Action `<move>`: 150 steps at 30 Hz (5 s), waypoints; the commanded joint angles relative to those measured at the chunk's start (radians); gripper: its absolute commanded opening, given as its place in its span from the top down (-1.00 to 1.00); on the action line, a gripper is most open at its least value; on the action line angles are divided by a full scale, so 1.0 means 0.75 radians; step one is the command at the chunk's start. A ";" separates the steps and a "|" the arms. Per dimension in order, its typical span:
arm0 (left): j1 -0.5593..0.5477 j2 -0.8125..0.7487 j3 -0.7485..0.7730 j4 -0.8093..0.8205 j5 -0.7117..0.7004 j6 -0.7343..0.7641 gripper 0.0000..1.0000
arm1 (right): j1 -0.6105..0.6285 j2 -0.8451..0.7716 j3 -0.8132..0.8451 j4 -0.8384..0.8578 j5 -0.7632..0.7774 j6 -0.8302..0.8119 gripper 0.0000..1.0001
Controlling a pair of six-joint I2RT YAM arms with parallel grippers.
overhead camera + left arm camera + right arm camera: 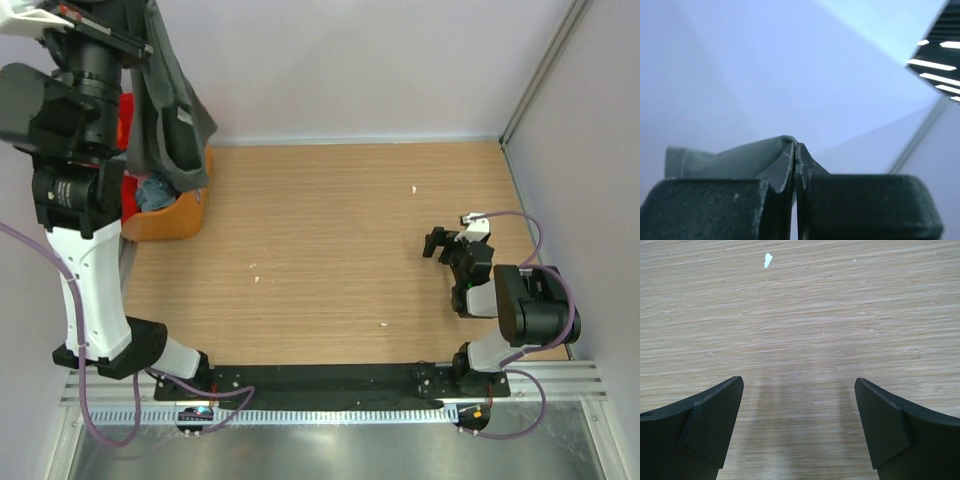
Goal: Fold and stack the t-shirts
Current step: Grab the tshirt from the pile, then move the tshirt to the center of the board, then flatten the tshirt out
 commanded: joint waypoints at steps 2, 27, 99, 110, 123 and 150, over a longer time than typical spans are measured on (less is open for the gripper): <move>-0.002 0.135 0.176 0.238 0.429 -0.182 1.00 | -0.001 -0.015 0.024 0.099 0.023 -0.027 -1.00; -0.583 0.486 -0.298 -0.556 0.358 -0.052 -0.99 | -0.003 -0.017 0.026 0.100 0.023 -0.025 -1.00; -0.581 -1.012 -1.939 -0.323 -0.526 0.194 -1.00 | 0.564 0.511 1.270 -1.700 -0.277 0.686 0.29; -0.583 -0.967 -1.904 -0.384 -0.495 0.159 -1.00 | 0.550 0.215 1.303 -2.260 0.598 0.494 0.98; -0.583 -0.808 -1.871 -0.464 -0.469 -0.121 -0.98 | 0.492 -0.174 1.243 -2.504 0.795 0.643 -0.65; -0.049 -0.613 -2.090 -0.196 -0.064 -0.273 -0.95 | 1.926 0.361 1.405 -2.514 0.694 1.118 -0.54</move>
